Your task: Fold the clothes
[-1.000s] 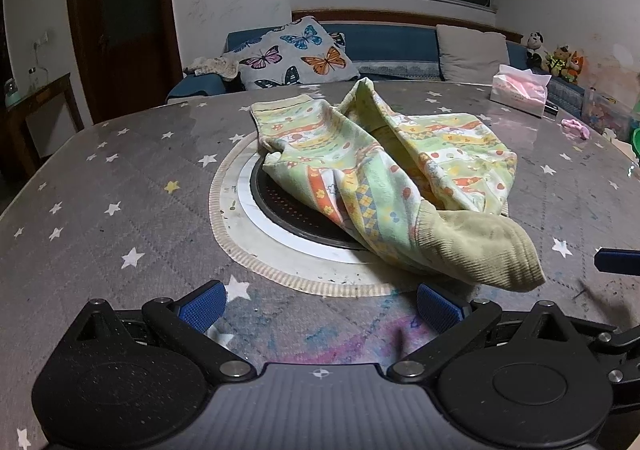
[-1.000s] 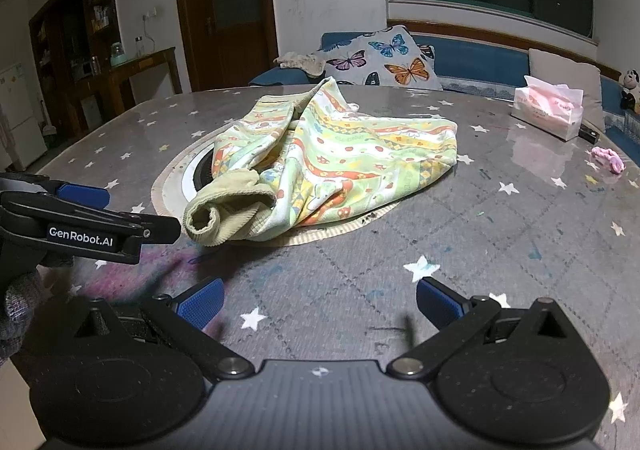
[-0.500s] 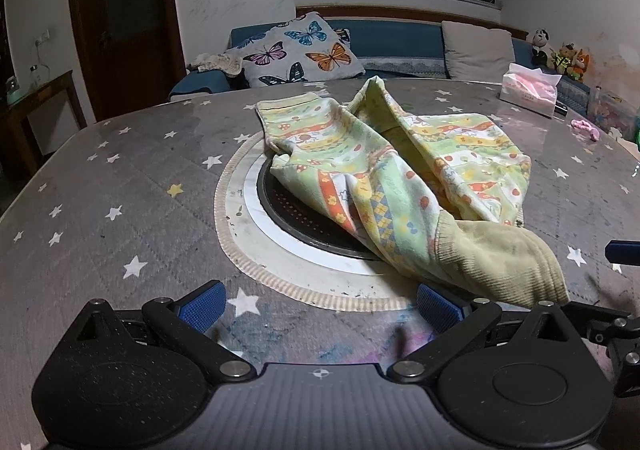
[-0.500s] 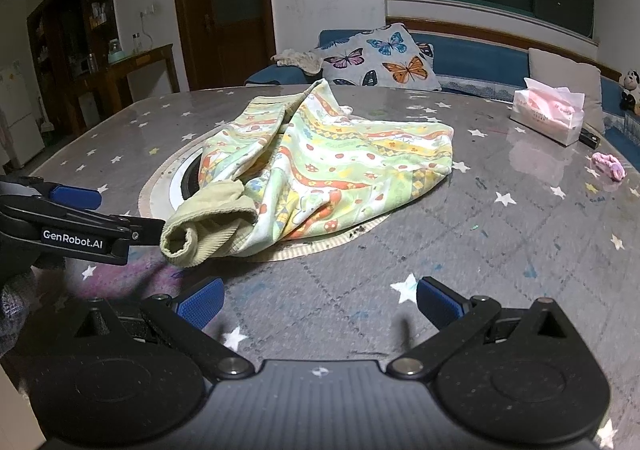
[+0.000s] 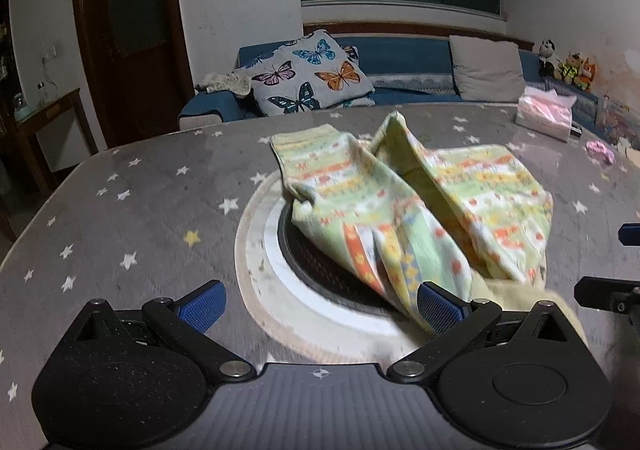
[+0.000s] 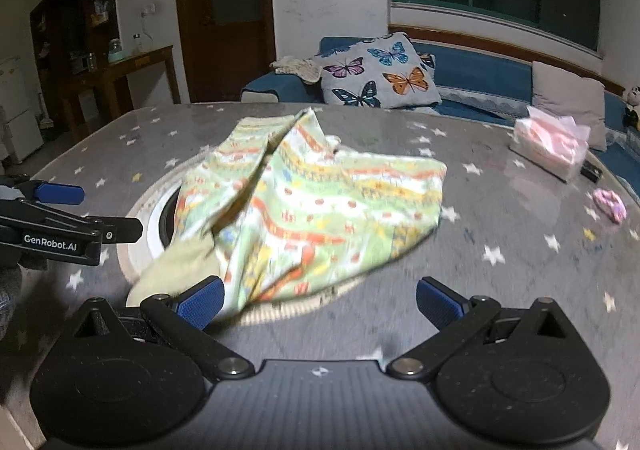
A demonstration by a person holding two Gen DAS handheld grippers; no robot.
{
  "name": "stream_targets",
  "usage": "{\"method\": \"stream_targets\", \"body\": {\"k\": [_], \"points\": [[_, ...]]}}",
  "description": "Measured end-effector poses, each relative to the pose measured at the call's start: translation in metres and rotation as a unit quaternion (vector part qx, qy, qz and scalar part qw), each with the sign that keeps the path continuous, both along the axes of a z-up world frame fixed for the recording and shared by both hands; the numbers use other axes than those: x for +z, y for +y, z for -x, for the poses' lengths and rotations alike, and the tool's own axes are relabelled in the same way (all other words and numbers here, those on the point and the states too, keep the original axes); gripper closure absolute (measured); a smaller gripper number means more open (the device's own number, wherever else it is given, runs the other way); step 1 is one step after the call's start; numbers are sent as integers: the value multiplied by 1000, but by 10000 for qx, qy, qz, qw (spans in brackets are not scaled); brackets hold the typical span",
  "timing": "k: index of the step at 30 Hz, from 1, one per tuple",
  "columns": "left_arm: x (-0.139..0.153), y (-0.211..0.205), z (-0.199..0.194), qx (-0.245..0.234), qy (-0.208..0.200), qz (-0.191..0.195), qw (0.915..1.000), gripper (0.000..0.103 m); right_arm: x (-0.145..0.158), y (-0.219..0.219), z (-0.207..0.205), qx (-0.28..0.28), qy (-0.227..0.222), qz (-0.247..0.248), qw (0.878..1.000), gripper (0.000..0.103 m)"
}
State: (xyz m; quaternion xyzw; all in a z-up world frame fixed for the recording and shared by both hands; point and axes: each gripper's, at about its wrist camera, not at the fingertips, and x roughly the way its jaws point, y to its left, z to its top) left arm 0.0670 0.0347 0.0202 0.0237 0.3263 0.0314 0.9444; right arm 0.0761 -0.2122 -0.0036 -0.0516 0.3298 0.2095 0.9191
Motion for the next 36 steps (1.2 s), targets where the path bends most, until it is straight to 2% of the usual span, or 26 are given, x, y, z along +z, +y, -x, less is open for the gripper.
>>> {"method": "stream_targets", "body": {"k": [8, 16, 18, 27, 29, 30, 32, 36], "points": [[9, 16, -31, 51, -40, -43, 10000, 1, 19, 13, -58, 135, 121, -132, 9997, 5], [11, 27, -62, 5, 28, -11, 10000, 11, 27, 50, -131, 314, 77, -96, 9994, 19], [12, 28, -70, -31, 25, -21, 10000, 14, 25, 61, -150, 335, 80, -57, 9994, 22], [20, 27, -111, -92, -42, -15, 9999, 14, 0, 94, -217, 352, 280, 104, 9989, 36], [23, 27, -123, -90, -65, -9, 9999, 14, -8, 96, -226, 364, 370, 87, 9986, 55], [24, 27, -129, -84, -71, -8, 9999, 14, -13, 96, -231, 368, 434, 72, 9984, 60], [25, 27, -143, -81, -63, 31, 9999, 14, -20, 92, -236, 344, 577, 15, 9977, 84], [22, 20, -171, -120, 8, 123, 9999, 14, -23, 79, -235, 276, 600, -149, 9977, 97]]}}
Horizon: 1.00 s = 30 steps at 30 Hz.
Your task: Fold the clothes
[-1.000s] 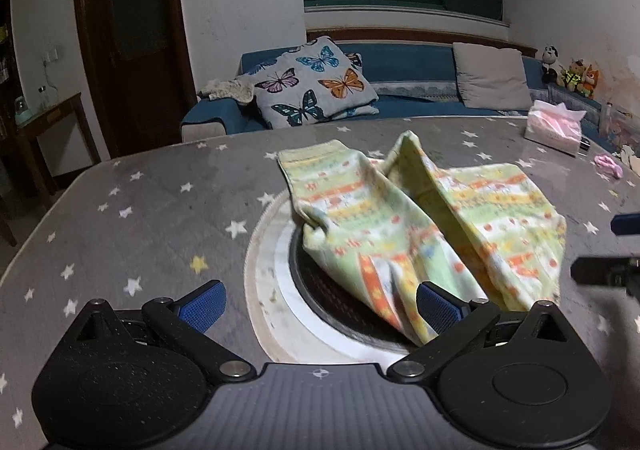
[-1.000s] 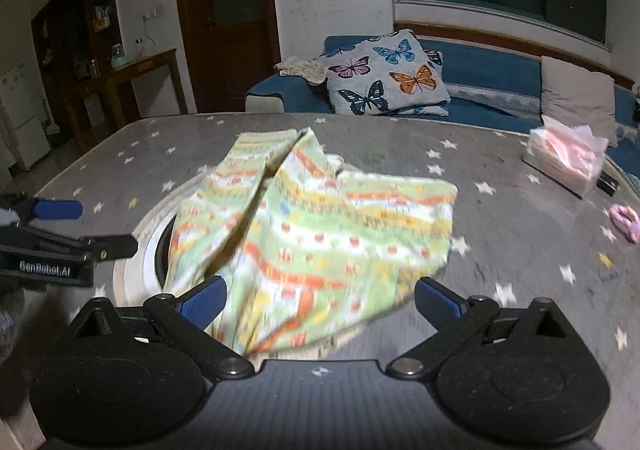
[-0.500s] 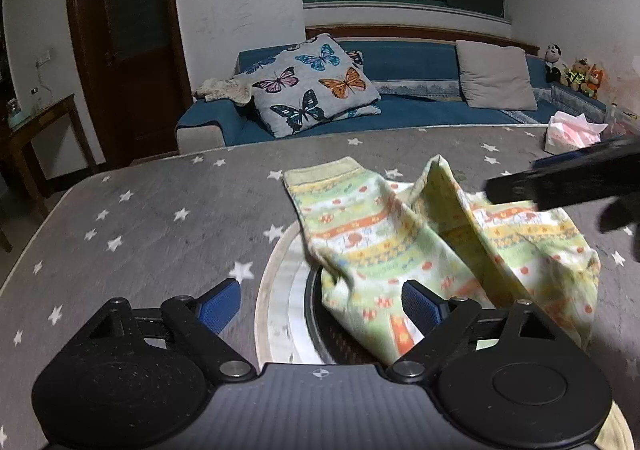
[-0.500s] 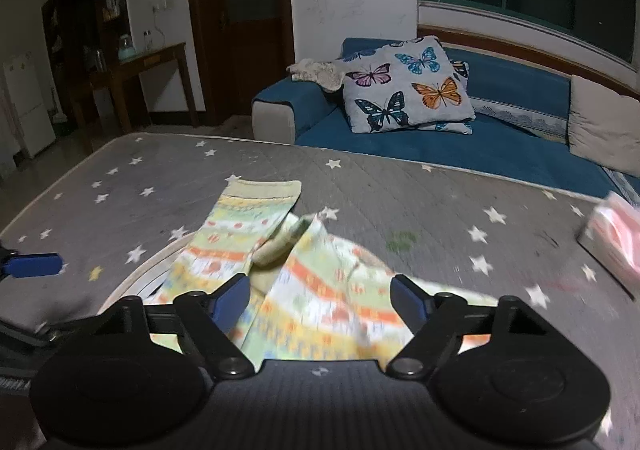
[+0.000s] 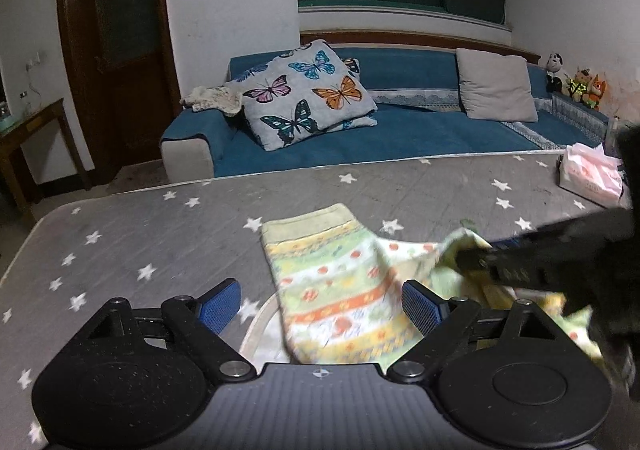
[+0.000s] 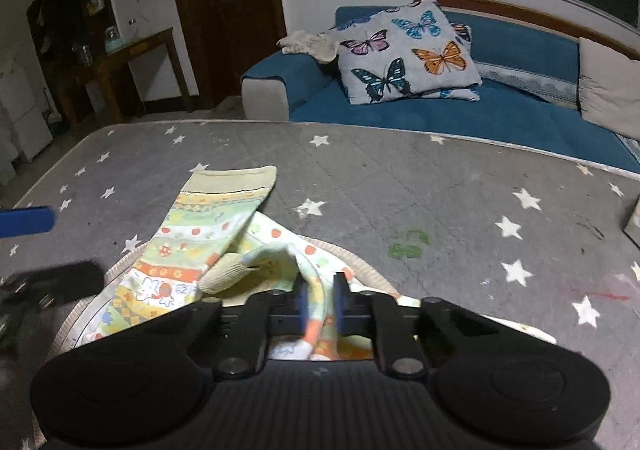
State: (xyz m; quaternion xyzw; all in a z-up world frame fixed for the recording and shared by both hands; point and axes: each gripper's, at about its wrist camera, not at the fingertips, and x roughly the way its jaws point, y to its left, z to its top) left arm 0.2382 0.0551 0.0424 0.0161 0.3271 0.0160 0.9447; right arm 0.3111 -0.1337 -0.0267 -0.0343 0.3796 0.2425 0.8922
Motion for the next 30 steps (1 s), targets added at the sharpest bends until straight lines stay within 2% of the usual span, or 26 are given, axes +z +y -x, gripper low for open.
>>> {"method": "stream_targets", "body": {"k": [10, 16, 19, 20, 22, 23, 24, 26, 30], "points": [[-20, -15, -66, -12, 464, 219, 9987, 18, 12, -27, 10, -223, -196, -96, 9995, 100], [-39, -27, -84, -75, 726, -29, 9973, 26, 21, -61, 23, -590, -334, -165, 9976, 100], [-50, -27, -93, 11, 885, -136, 9960, 42, 24, -76, 30, -709, -364, -223, 9966, 100], [-52, -26, -94, 28, 898, -159, 9958, 53, 24, -81, 32, -760, -367, -254, 9961, 100], [-56, -23, -94, 50, 895, -197, 9958, 66, 25, -91, 36, -886, -374, -310, 9949, 100], [-56, -21, -92, 69, 884, -184, 9959, 78, 25, -97, 38, -952, -380, -336, 9942, 100], [-54, -18, -90, 90, 869, -158, 9961, 85, 25, -102, 40, -1019, -383, -364, 9934, 100], [-50, -8, -82, 133, 773, -6, 9969, 95, 25, -112, 44, -1151, -381, -417, 9917, 100], [-33, 16, -59, 425, 487, 115, 9978, 99, 30, -139, 60, -1469, -446, -515, 9868, 100]]}}
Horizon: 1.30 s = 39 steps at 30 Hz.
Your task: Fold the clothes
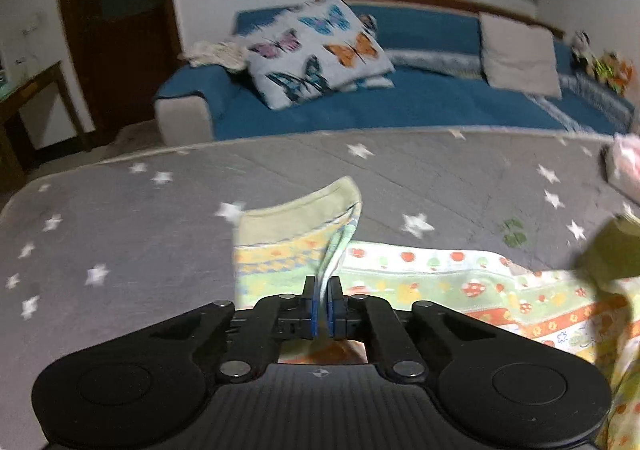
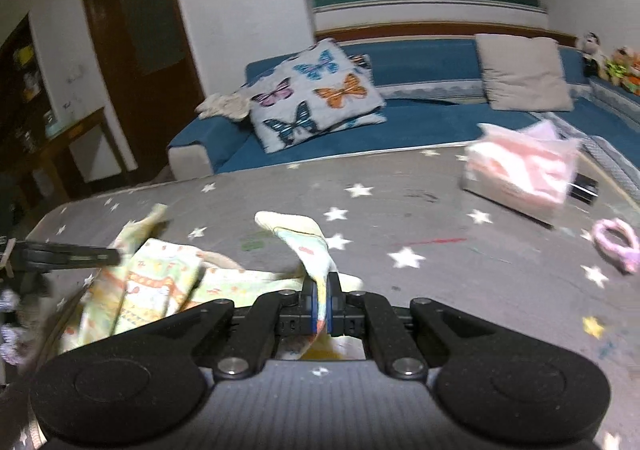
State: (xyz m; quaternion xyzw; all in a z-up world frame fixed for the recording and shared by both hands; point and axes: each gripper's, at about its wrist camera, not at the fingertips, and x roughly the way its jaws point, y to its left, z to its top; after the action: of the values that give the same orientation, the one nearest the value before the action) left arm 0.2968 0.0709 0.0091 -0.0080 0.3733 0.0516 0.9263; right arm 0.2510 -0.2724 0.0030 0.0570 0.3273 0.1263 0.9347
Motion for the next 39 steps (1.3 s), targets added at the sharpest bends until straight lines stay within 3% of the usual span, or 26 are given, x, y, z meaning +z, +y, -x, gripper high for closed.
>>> {"method": "stream_targets", "body": {"k": [6, 12, 18, 23, 28, 31, 35, 37, 39], "points": [[27, 51, 60, 591, -457, 168, 9971, 102, 10, -44, 36, -506, -111, -218, 9984, 100], [36, 105, 150, 1371, -670, 323, 9878, 102, 6, -88, 88, -1054, -96, -375, 9937, 100], [27, 135, 236, 1856, -571, 674, 9787, 102, -6, -113, 140, -1437, -25, -592, 9878, 100], [20, 139, 289, 2130, -457, 490, 9747, 103, -17, -126, 168, -1717, 101, -684, 9827, 100], [8, 146, 312, 2224, -212, 440, 9737, 103, -33, -140, 181, -1933, 467, -627, 9780, 93], [9, 141, 316, 2091, -206, 405, 9768, 103, -33, -145, 189, -2056, 472, -485, 9763, 75], [12, 133, 301, 1855, -289, 329, 9817, 99, -31, -138, 192, -1837, 413, -124, 9820, 66], [12, 128, 291, 1757, -297, 287, 9836, 89, -32, -133, 187, -1735, 403, 29, 9840, 59], [10, 125, 283, 1731, -267, 230, 9843, 62, -34, -128, 178, -1653, 453, 166, 9851, 55]]}}
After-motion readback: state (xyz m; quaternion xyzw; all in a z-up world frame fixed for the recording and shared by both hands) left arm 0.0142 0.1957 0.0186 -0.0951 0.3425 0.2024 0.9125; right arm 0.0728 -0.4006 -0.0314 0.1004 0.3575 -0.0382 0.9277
